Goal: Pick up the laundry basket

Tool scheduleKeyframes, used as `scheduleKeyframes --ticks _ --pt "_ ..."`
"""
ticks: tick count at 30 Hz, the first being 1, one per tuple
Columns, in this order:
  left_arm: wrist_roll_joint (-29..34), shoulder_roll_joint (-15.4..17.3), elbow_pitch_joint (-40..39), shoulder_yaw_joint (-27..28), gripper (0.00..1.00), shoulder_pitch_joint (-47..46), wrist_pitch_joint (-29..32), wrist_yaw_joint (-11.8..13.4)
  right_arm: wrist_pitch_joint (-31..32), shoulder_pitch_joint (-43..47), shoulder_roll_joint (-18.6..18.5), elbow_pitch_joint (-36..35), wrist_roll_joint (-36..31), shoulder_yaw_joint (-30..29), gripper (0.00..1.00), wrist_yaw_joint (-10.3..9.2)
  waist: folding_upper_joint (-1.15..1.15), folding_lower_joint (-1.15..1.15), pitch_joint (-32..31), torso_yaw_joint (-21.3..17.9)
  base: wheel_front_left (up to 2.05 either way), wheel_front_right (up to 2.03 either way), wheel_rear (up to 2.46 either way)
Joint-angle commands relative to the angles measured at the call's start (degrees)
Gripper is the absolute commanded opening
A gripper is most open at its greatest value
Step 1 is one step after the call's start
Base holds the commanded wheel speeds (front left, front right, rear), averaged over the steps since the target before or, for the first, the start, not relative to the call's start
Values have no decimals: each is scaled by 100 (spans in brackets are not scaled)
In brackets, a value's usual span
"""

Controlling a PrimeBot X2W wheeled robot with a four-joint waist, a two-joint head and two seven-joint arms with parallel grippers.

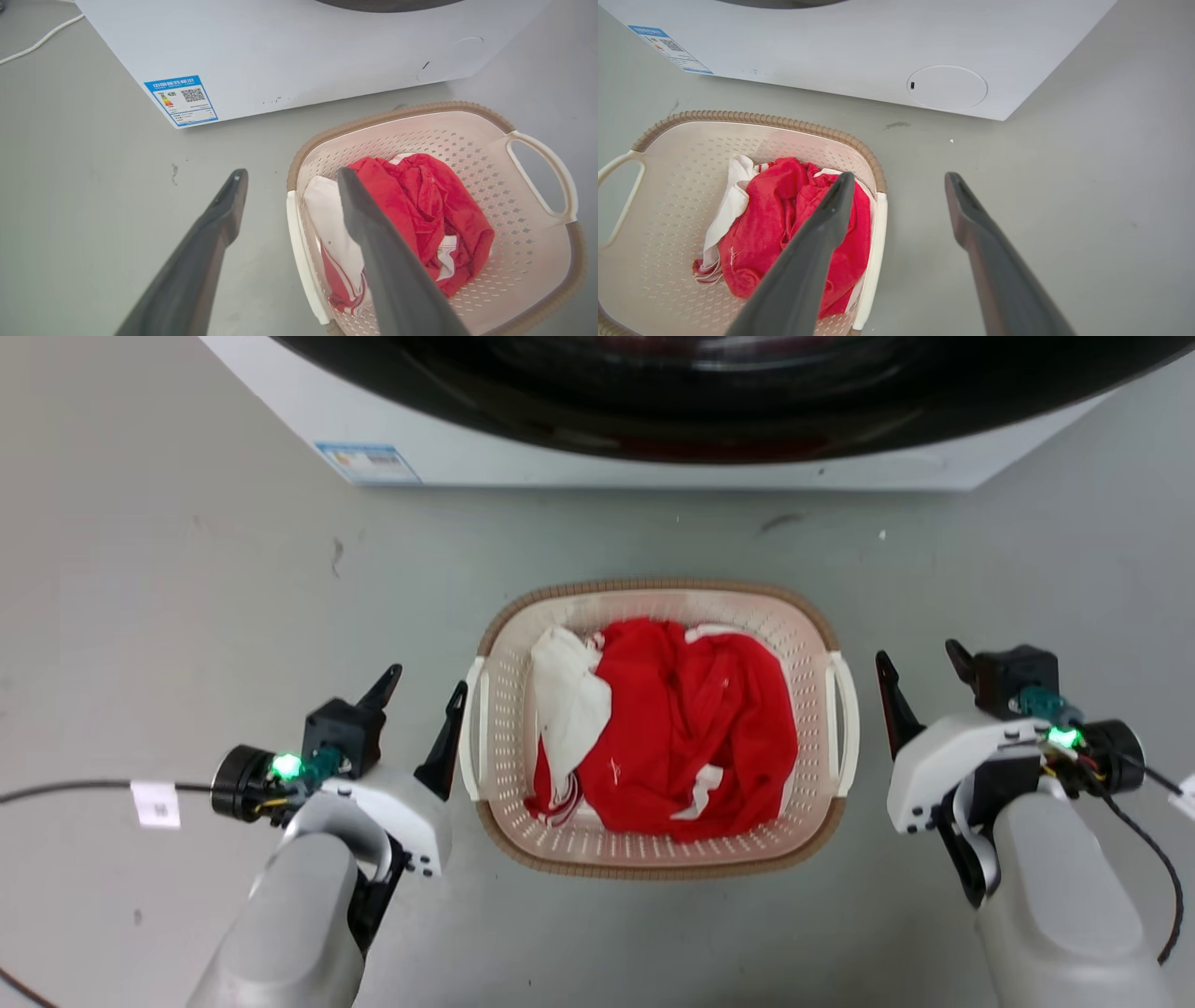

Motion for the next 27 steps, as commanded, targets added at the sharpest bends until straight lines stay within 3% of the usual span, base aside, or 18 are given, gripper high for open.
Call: scheduleKeyframes --ticks 1,7,14,27 --pt "-153 28 152 -69 100 -175 -15 -5 -12 -202 -1 120 6 -14 100 -2 0 -1 294 -2 0 0 0" --pt "-497 165 886 -480 100 -712 -15 -6 120 -734 0 904 118 68 100 -2 0 -1 647 37 0 0 0" --pt "-745 206 1199 -984 100 -1132 -14 -6 281 -1236 -3 1727 209 198 100 -2 0 -1 948 133 0 0 0" --pt "-1451 301 1921 -2231 100 -1843 -15 -6 478 -1851 -1 2557 -111 43 100 -2 0 -1 1371 179 0 0 0"
